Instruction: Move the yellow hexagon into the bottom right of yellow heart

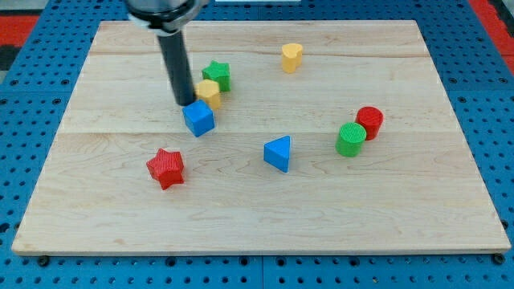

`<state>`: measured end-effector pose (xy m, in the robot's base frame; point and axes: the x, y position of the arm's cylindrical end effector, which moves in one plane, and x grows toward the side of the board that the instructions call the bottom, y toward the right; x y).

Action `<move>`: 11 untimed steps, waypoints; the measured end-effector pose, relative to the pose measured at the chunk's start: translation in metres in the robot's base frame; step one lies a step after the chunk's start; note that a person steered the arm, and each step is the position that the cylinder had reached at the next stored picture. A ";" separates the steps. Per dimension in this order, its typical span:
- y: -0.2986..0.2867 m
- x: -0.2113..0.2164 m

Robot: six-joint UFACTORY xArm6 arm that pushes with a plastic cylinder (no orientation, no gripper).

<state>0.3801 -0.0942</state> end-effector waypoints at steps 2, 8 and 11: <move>0.091 0.000; 0.211 -0.033; 0.157 -0.069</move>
